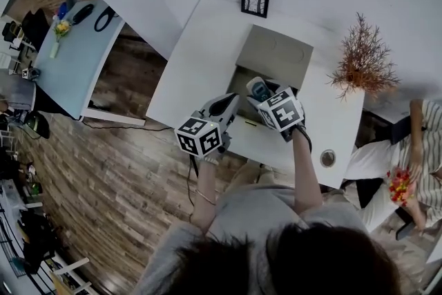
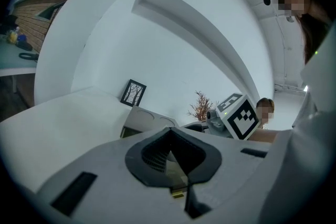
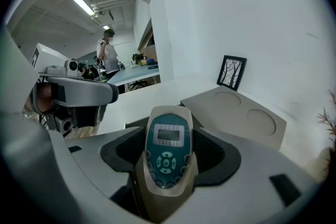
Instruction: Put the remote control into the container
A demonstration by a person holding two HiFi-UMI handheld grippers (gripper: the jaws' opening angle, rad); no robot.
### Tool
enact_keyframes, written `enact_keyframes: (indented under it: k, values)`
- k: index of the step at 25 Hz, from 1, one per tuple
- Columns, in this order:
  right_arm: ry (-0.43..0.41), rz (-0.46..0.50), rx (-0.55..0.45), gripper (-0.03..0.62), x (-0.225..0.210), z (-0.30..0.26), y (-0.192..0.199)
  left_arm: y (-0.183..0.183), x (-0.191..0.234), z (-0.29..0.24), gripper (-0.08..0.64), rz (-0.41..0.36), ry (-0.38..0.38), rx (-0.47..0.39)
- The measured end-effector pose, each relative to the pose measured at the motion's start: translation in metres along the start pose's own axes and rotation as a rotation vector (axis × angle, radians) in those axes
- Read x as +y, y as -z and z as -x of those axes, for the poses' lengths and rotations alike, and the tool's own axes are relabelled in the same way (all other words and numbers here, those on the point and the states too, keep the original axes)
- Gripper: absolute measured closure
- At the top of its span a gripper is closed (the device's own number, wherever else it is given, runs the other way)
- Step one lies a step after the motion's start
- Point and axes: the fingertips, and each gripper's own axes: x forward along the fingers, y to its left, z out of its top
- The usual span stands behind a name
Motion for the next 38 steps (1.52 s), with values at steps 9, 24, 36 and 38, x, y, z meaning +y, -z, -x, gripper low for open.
enact_keyframes:
  k: [9, 24, 36, 38]
  values:
    - [-0.006, 0.008, 0.123, 0.308, 0.001, -0.029, 0.018, 0.016, 0.016, -0.008, 0.557, 0.042, 0.008, 0.057]
    - [0.005, 0.084, 0.245, 0.307, -0.002, -0.049, 0.031, 0.025, 0.028, -0.014, 0.557, 0.071, 0.011, 0.089]
    - [0.022, 0.104, 0.281, 0.307, -0.002, -0.060, 0.037, 0.025, 0.036, -0.010, 0.557, 0.074, -0.008, 0.083]
    - [0.025, 0.093, 0.275, 0.307, -0.002, -0.061, 0.036, 0.025, 0.036, -0.010, 0.557, 0.073, -0.007, 0.082]
